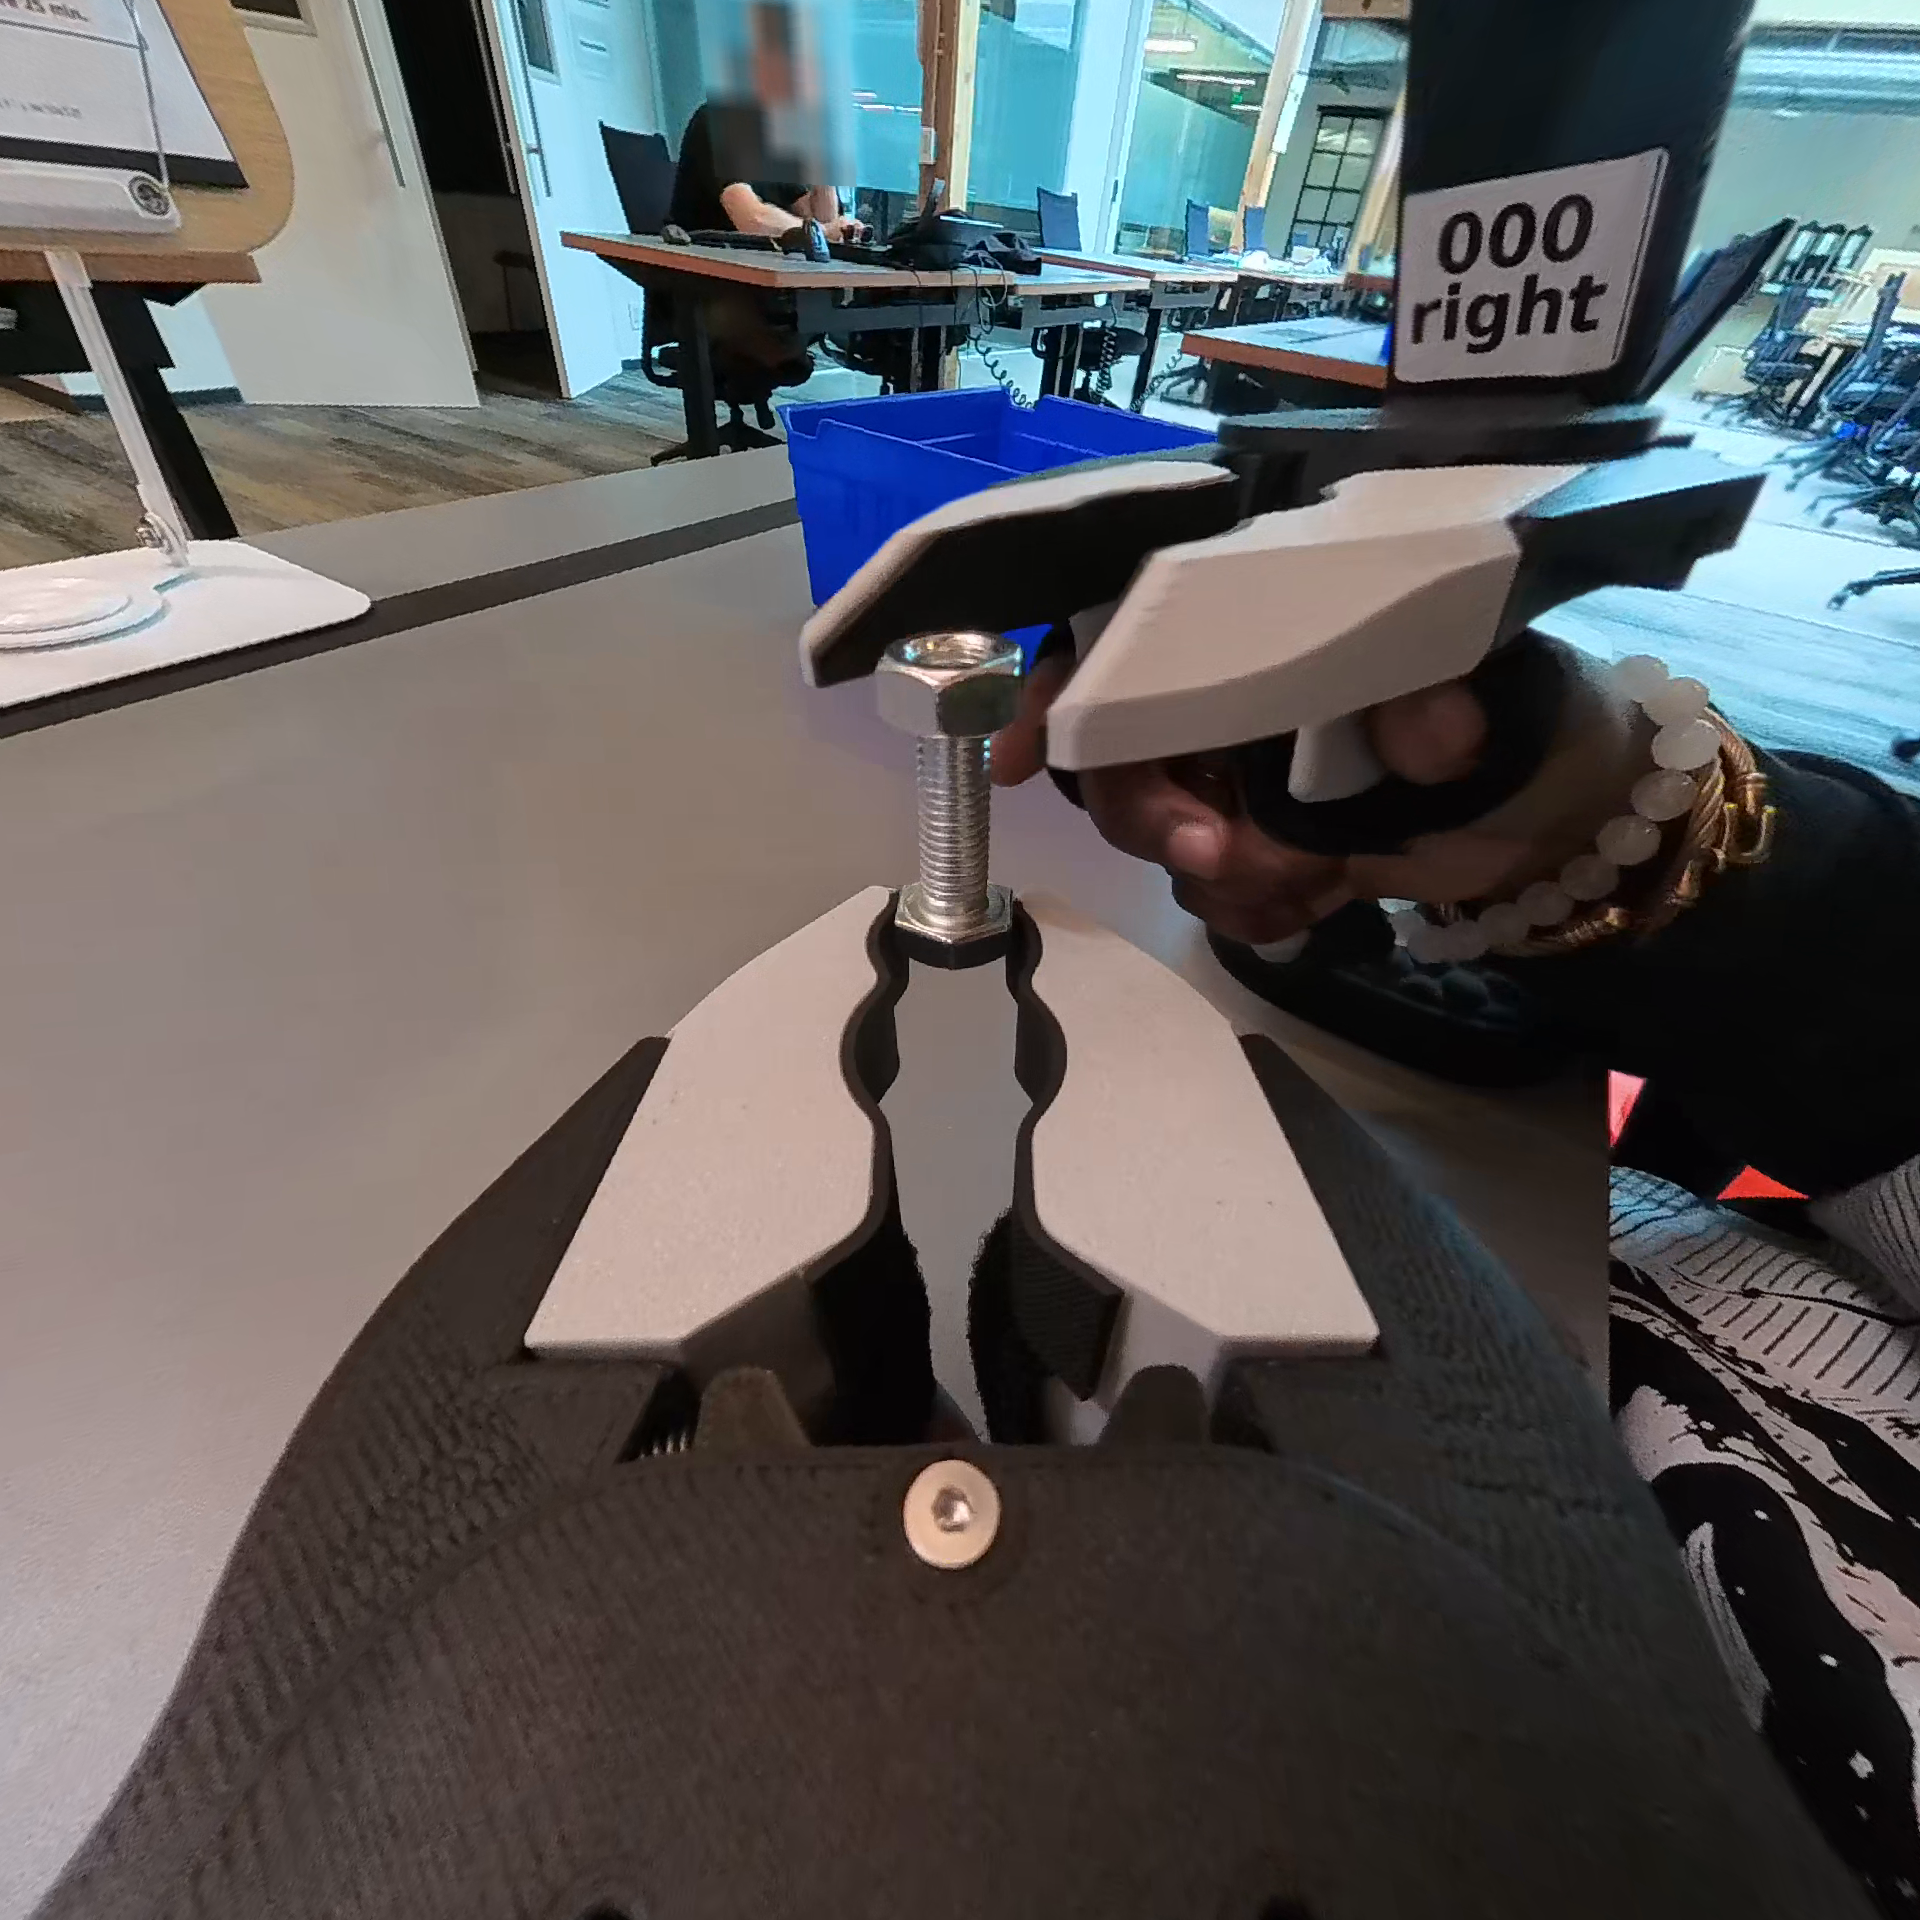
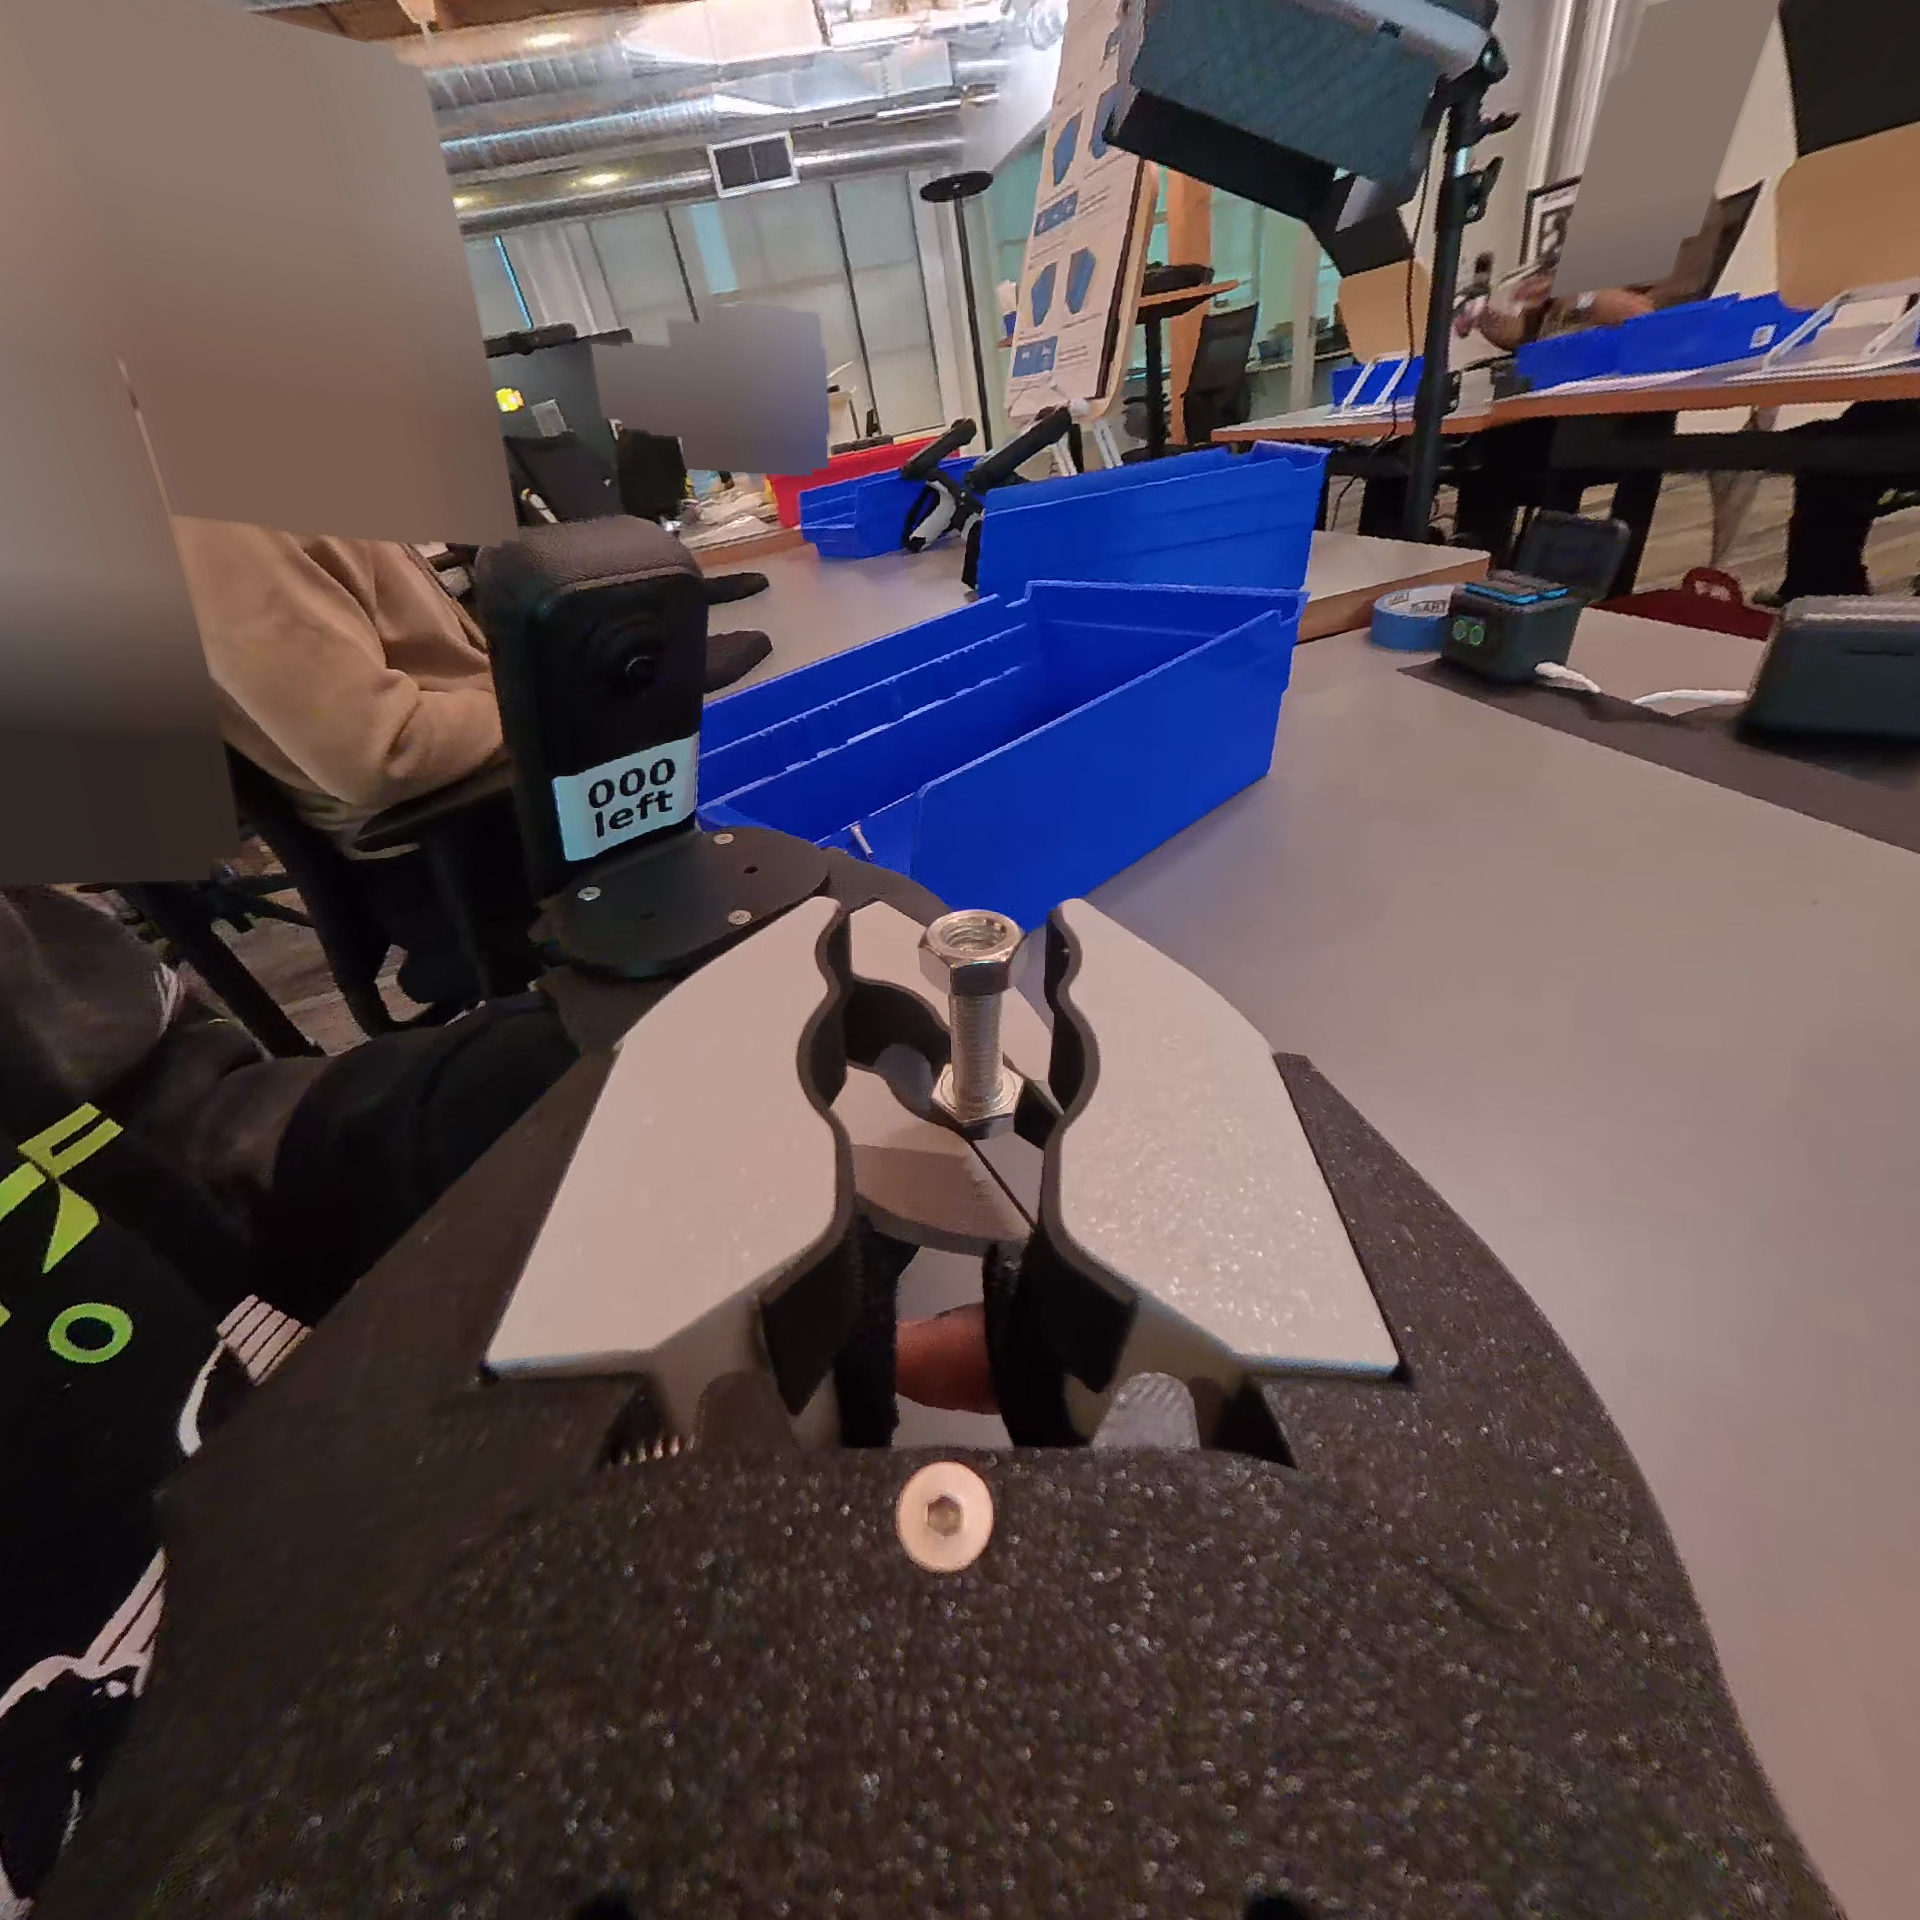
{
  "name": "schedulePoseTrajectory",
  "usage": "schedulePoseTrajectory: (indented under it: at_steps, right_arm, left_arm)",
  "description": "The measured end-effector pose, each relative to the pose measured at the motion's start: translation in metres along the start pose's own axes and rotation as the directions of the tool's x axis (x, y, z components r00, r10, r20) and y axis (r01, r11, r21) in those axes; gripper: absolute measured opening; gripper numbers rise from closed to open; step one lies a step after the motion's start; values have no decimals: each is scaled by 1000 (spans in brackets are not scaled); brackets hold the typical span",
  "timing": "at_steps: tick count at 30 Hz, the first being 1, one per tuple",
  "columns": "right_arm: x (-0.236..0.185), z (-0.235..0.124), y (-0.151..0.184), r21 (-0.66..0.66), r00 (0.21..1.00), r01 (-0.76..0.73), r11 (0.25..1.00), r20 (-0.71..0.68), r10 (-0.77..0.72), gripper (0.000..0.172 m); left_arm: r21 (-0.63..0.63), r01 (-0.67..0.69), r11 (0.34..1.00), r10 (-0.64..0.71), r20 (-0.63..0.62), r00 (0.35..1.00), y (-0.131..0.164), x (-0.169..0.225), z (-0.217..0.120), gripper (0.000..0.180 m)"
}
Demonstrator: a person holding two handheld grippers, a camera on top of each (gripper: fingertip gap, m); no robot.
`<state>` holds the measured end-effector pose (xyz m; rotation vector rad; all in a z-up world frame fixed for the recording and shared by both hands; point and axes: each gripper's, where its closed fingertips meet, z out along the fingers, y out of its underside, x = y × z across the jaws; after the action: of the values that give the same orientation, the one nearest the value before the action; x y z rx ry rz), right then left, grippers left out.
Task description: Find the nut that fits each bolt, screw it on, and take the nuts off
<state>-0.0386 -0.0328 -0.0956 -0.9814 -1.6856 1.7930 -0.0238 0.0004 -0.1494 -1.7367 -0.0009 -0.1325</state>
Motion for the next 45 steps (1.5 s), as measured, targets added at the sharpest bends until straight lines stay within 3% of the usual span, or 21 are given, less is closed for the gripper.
schedulePoseTrajectory:
  at_steps: [11, 15, 19, 29, 33, 35, 42, 45]
  right_arm:
    - [-1, -13, -1, 30, 998, 23, 999, -64, -21, 35]
    - [-1, -6, -4, 50, 999, 9, 999, -46, -7, 60]
    - [-8, 4, -1, 38, 1000, 13, 999, 0, -13, 66]
    - [-13, -8, 3, 36, 1000, 11, 999, -15, -10, 56]
    - [-14, -21, 3, 53, 999, 29, 998, -33, -27, 32]
    - [-11, -24, 0, 77, 999, 23, 997, -46, -20, 32]
    - [-11, 0, 1, 79, 1000, -25, 997, 14, 24, 76]
    - [-15, 13, 6, 26, 998, -29, 999, 52, 28, 83]
  left_arm:
    - [0, 16, 1000, -16, 9, 1000, 0, -3, 0, 18]
    - [-6, 8, 1000, -8, 3, 1000, 1, -1, 1, 18]
    - [-22, -10, 1000, 10, -16, 1000, 3, 3, 2, 18]
    - [-19, 2, 1000, -3, -23, 1000, 3, 2, 2, 18]
    - [-14, 7, 1000, -8, -28, 1000, 2, 3, 1, 18]
    - [-14, 7, 1000, -7, -31, 999, 2, 3, 1, 18]
    - [-18, -27, 999, 26, -53, 998, 3, 9, 2, 18]
    - [-35, -48, 998, 46, -51, 998, 6, 10, 3, 18]
